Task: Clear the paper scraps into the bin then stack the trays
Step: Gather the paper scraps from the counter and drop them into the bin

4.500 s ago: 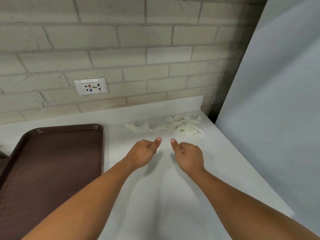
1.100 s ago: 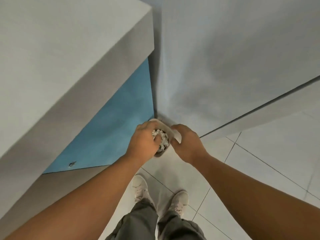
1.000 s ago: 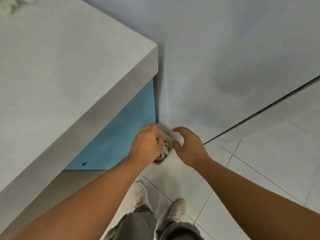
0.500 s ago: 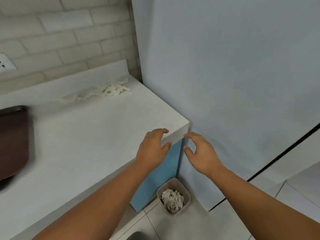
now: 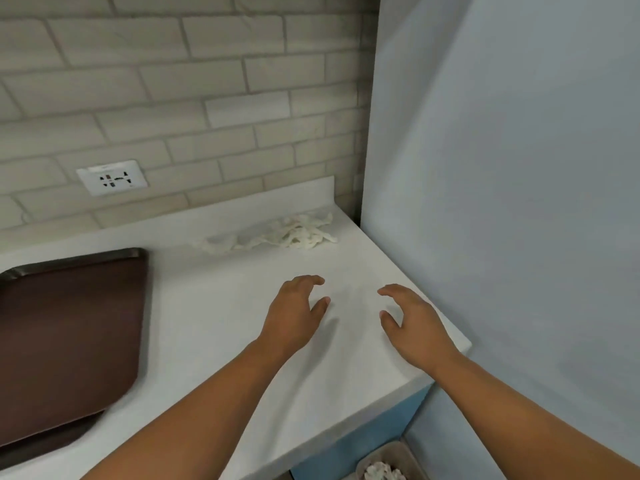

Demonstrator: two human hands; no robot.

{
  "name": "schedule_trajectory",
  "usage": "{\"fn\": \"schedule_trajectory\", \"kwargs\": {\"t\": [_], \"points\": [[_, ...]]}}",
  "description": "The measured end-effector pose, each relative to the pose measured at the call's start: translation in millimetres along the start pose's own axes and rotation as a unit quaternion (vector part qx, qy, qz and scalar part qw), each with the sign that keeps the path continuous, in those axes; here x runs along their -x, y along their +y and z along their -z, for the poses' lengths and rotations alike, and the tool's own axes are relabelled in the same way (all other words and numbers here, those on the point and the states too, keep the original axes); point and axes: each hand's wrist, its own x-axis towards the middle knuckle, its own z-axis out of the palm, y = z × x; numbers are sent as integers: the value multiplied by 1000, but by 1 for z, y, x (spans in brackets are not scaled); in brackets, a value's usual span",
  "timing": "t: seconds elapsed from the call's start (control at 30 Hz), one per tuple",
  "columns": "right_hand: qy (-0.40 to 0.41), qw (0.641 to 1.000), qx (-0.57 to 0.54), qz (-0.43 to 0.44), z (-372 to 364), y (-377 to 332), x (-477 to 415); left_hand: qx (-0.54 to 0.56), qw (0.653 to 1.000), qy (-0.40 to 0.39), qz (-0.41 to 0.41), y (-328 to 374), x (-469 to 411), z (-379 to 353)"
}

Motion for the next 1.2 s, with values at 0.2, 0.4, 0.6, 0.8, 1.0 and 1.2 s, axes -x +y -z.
{"fn": "schedule_trajectory", "kwargs": {"t": [0.2,0.4,0.6,0.8,1.0,1.2], "points": [[-31,999,-1,19,-53,-20,-95,-41,998,8,54,-92,-68,32],[-63,998,-4,20,-111,-47,-163,-104,986,0,131,-188,-126,57],[-105,993,6,47,-159,-67,-202,-158,962,-26,221,-243,-167,65],[-147,985,42,79,-194,-86,-229,-123,973,-39,194,-274,-176,63],[-162,977,97,100,-220,-103,-259,-119,969,4,215,-278,-158,78],[-196,952,220,82,-252,-132,-292,-58,968,38,242,-293,-137,97]]}}
